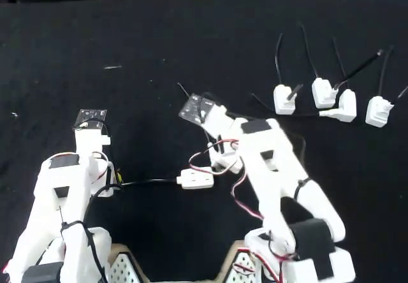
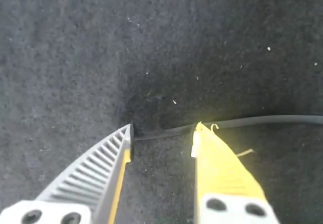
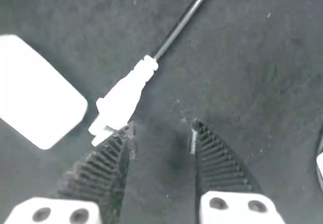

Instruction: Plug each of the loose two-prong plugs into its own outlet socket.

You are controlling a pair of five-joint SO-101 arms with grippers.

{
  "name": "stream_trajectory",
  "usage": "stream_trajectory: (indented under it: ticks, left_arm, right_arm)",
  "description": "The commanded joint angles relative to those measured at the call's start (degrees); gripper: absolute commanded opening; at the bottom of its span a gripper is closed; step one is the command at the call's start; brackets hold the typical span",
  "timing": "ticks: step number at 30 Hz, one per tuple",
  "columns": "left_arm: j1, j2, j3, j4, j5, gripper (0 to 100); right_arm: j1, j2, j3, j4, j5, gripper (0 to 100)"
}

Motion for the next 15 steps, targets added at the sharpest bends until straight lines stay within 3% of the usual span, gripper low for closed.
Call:
stream_trajectory:
  ticks: [1, 8, 15]
  left_arm:
    - [0.31, 0.62, 0.48, -1.67, 0.62, 20]
    - [0.31, 0.62, 0.48, -1.76, 0.62, 20]
    - [0.31, 0.62, 0.48, -1.76, 0.62, 20]
  right_arm:
    - [-1.58, -5.14, -0.75, 0.44, -5.45, 16.2]
    - [-1.93, -9.36, -0.75, -1.93, -21.19, 15.9]
    - [-3.6, 3.56, -4.62, -4.22, -22.68, 15.9]
